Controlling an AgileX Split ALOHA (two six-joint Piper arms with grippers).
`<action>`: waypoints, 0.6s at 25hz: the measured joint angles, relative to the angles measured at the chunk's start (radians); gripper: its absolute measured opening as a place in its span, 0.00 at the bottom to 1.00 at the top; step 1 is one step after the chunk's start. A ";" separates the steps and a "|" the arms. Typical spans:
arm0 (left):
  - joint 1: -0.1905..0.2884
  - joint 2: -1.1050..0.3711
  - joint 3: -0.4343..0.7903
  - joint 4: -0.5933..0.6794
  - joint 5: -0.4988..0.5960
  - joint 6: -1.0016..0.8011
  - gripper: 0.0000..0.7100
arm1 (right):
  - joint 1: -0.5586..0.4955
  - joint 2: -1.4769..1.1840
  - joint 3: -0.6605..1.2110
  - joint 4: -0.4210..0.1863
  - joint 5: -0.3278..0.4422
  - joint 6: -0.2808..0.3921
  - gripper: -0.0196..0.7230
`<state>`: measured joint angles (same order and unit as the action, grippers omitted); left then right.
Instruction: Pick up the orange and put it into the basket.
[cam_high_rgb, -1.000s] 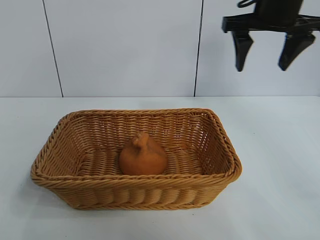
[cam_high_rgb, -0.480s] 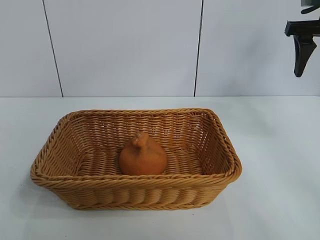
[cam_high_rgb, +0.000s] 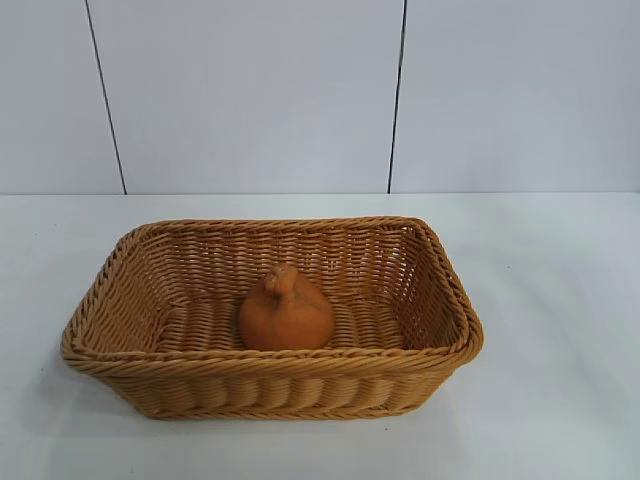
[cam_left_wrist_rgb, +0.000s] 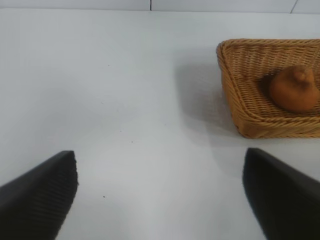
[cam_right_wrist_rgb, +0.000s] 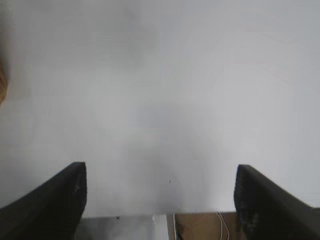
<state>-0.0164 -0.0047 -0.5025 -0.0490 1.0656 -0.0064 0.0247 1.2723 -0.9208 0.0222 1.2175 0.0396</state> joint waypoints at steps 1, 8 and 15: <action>0.000 0.000 0.000 0.000 0.000 0.000 0.90 | 0.000 -0.063 0.045 0.000 -0.008 0.000 0.78; 0.000 0.000 0.000 0.000 0.000 0.000 0.90 | 0.000 -0.483 0.343 -0.012 -0.164 0.000 0.78; 0.000 0.000 0.000 0.000 0.000 0.000 0.90 | 0.000 -0.874 0.426 -0.022 -0.192 0.000 0.78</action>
<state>-0.0164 -0.0047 -0.5025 -0.0490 1.0656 -0.0064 0.0247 0.3980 -0.4953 0.0000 1.0253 0.0392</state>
